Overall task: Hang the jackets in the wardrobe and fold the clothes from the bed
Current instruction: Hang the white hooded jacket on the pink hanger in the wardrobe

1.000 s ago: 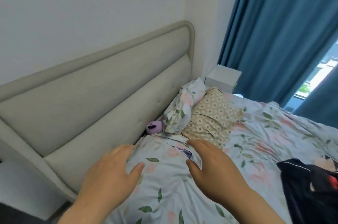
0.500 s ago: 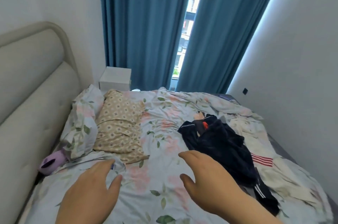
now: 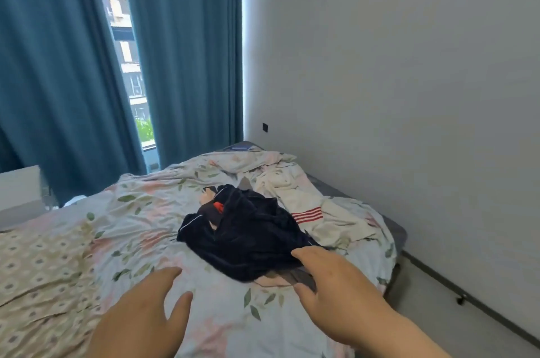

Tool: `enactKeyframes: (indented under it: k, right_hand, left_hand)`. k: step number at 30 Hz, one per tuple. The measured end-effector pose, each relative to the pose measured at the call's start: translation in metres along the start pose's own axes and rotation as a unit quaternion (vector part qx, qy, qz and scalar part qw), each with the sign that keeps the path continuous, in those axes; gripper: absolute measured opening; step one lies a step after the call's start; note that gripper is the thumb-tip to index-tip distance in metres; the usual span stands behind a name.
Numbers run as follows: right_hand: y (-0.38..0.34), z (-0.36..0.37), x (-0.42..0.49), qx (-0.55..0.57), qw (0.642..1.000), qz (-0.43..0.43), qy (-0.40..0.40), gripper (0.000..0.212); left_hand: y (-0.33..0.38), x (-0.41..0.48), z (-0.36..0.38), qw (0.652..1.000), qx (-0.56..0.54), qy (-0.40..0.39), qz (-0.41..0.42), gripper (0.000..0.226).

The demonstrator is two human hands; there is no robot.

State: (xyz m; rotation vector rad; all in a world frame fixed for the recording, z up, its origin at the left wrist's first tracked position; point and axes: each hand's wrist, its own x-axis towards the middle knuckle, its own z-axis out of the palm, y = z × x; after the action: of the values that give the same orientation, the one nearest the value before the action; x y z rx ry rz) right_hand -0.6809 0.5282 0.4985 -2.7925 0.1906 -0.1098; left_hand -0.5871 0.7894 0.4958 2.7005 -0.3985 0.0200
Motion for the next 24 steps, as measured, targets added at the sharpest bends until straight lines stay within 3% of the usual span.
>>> enactKeyframes:
  k: [13,24]
  right_hand:
    - [0.217,-0.032,-0.004,0.027,0.982,0.184,0.028,0.047]
    - [0.32,-0.071,-0.076,0.007,0.93,0.358,0.087,0.049]
  left_hand:
    - [0.186,0.102,0.114,0.987,0.028,-0.055,0.148,0.049]
    - [0.349,0.126,0.181,0.935,0.015,-0.101,0.34,0.046]
